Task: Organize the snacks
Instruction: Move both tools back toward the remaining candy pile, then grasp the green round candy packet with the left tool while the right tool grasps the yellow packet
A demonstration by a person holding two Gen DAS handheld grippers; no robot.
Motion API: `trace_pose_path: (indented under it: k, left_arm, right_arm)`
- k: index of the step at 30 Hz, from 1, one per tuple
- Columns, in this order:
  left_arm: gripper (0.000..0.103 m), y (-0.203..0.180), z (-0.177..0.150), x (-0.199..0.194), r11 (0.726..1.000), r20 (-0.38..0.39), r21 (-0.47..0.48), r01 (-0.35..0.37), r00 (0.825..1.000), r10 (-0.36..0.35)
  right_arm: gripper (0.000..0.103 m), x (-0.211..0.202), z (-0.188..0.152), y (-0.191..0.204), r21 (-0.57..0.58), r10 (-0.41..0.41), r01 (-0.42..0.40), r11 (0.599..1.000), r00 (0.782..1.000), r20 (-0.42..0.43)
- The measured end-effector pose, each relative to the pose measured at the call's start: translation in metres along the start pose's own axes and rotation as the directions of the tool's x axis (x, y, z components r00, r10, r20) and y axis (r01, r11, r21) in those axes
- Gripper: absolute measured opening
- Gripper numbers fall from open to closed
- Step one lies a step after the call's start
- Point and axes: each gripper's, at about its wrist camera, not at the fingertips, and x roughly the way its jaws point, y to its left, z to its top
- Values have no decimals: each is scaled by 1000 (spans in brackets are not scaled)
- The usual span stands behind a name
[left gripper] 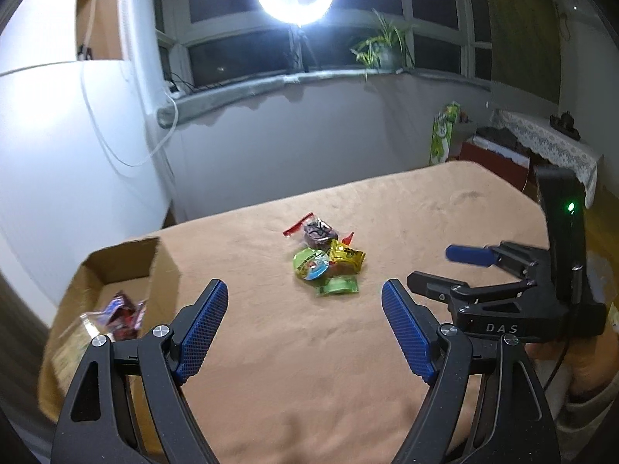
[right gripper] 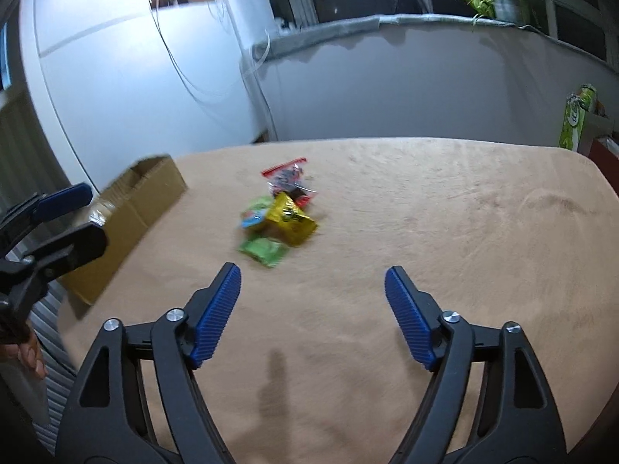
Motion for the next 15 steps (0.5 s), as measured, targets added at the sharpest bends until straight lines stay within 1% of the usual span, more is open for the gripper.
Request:
trace_pose_path:
  k: [1, 3, 6, 8, 10, 11, 13, 14, 15]
  left_arm:
    - [82, 1, 2, 13, 1000, -19, -6, 7, 1000, -7]
    - [82, 5, 5, 33, 999, -49, -37, 34, 998, -36]
    - [82, 16, 11, 72, 988, -110, -132, 86, 989, -101]
    - [82, 26, 11, 96, 972, -145, -208, 111, 979, -143]
    - [82, 37, 8, 118, 950, -170, -287, 122, 970, -175]
    - [82, 40, 6, 126, 944, -178, -306, 126, 966, -187]
    - [82, 41, 2, 133, 938, -178, -319, 137, 963, -201]
    - [80, 42, 0, 135, 936, -173, -320, 146, 963, -209]
    - [80, 41, -1, 137, 936, -174, -320, 149, 961, -212]
  right_arm:
    - [82, 8, 6, 1, -35, -2, 1, 999, 1000, -24]
    - [82, 18, 14, 2, -88, 7, -11, 996, 999, -44]
    - [82, 37, 31, 7, -159, 33, -46, 986, 996, -82]
    - [82, 52, 39, 11, -197, 48, -71, 978, 992, -119]
    - [74, 67, 44, 13, -230, 48, -84, 970, 986, -159]
    - [66, 74, 44, 16, -247, 44, -88, 965, 983, -178]
    - [56, 85, 45, 19, -271, 44, -98, 958, 979, -199]
    - [49, 90, 45, 20, -278, 48, -106, 955, 977, -208]
    - [46, 93, 45, 20, -281, 49, -109, 954, 976, -211]
